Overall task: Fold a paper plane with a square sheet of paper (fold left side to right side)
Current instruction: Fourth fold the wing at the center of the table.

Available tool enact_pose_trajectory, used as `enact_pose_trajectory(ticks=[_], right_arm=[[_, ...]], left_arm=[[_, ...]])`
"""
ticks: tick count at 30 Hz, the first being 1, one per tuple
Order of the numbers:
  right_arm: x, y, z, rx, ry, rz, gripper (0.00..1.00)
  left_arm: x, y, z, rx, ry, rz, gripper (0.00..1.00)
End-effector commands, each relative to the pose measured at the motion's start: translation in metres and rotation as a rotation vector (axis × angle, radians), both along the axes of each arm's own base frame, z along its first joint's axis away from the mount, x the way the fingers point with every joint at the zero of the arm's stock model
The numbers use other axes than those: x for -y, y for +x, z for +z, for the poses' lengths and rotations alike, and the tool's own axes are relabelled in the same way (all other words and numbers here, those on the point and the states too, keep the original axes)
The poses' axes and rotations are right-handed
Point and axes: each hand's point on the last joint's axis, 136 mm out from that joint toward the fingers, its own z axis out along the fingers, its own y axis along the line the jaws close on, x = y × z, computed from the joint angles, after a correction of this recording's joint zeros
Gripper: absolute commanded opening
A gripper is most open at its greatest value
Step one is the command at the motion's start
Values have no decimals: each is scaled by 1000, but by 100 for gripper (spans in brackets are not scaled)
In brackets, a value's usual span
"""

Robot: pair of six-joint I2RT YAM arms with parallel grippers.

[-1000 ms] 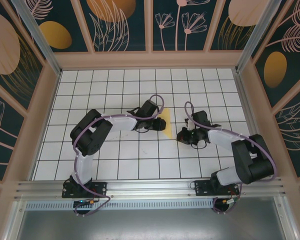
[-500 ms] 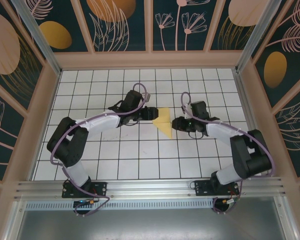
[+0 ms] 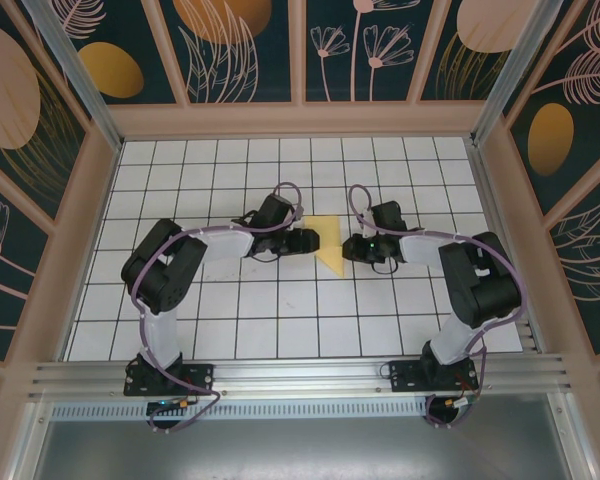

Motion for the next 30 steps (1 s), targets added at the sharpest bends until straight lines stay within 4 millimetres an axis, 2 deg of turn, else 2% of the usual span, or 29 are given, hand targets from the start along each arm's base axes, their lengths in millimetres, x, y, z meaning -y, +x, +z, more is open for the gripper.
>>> enact_pose_trajectory(ticks=[1,7,10,16,19,22,24,30], right_arm=[[-3,10,3,41,-9,10,25],[-2,10,1,35,-16,8,25],[0,11,5,52,-27,3,25],[7,15,36,142,-30,-15,30],[-1,13,54,181,30,17,35],[-14,8,64,194,101,63,40],[-21,7,62,185,105,81,42],[-22,11,32,98,48,69,41]], left_arm=[[15,8,10,13,-60,-12,63],[18,9,8,4,-68,-16,61],[14,10,7,8,-41,-2,62],[-3,13,19,59,26,43,64],[-10,14,20,68,44,64,66],[-12,14,14,46,43,71,66],[-8,14,12,34,28,64,66],[1,15,11,15,-7,49,67]])
